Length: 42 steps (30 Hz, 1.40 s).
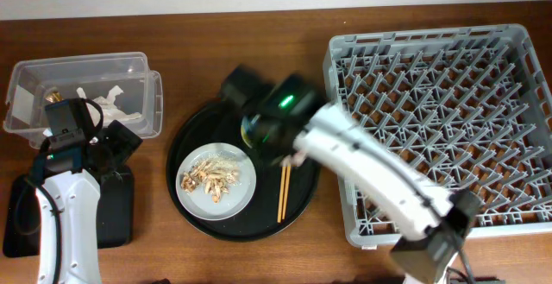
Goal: Sort waste into correct bins and load items into the dishwasher rack
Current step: 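Carry the pink cup to the dish rack and set it down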
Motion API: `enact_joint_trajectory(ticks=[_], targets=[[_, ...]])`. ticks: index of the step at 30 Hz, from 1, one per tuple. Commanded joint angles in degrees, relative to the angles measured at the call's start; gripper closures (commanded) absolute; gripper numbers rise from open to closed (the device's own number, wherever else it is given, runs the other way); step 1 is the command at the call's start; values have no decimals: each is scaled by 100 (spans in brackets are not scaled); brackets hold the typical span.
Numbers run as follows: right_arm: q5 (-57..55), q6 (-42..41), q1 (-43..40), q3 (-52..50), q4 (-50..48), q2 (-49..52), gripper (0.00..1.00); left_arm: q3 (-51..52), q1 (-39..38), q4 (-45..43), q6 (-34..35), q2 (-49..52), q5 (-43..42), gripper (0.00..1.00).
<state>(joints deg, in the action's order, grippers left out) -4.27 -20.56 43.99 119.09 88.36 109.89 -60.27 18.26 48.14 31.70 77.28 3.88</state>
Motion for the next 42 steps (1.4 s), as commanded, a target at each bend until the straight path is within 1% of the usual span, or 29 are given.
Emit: enact_joint_trajectory(ticks=[1, 3, 6, 7, 10, 11, 12, 13, 16, 19, 24, 27, 30, 35, 37, 42], targets=[[-328, 522, -1246, 756, 271, -68, 96, -111, 28, -4, -48, -2, 24, 1], [116, 977, -2243, 787, 280, -66, 96, -111, 28, -4, -48, -2, 26, 1], [1043, 1443, -3368, 741, 229, -33, 96, -111, 28, -4, -48, -2, 26, 1], [1864, 1838, -4006, 739, 181, 4, 96, -111, 28, -4, -48, -2, 24, 1], [3700, 2643, -5200, 667, 98, 122, 96, -111, 28, -4, -48, -2, 24, 1], [4144, 2813, -5565, 581, 76, 192, 96, -111, 28, -4, -48, -2, 26, 1], [4352, 2909, -5772, 509, 55, 238, 96, -111, 28, -4, -48, -2, 24, 1], [4690, 3200, -6094, 363, -13, 369, 96, -111, 28, -4, -48, -2, 26, 1], [5313, 3453, -6485, 155, -208, 629, 96, -111, 28, -4, -48, -2, 26, 1], [6561, 3536, -6835, -81, -660, 1047, 96, -111, 28, -4, -48, -2, 24, 1], [7766, 3532, -7025, -92, -1058, 1746, 96, -111, 28, -4, -48, -2, 26, 1], [7779, 3536, -7042, -92, -1110, 2218, 96, -111, 28, -4, -48, -2, 26, 1], [7807, 3532, -7044, -92, -1123, 2476, 96, -111, 28, -4, -48, -2, 26, 1], [7799, 3373, -7141, -92, -1088, 2549, 96, -111, 28, -4, -48, -2, 26, 1], [7750, 3338, -7200, -92, -911, 2549, 96, -111, 28, -4, -48, -2, 26, 1], [6850, 3405, -7241, -92, -608, 2549, 96, -111, 28, -4, -48, -2, 26, 1]])
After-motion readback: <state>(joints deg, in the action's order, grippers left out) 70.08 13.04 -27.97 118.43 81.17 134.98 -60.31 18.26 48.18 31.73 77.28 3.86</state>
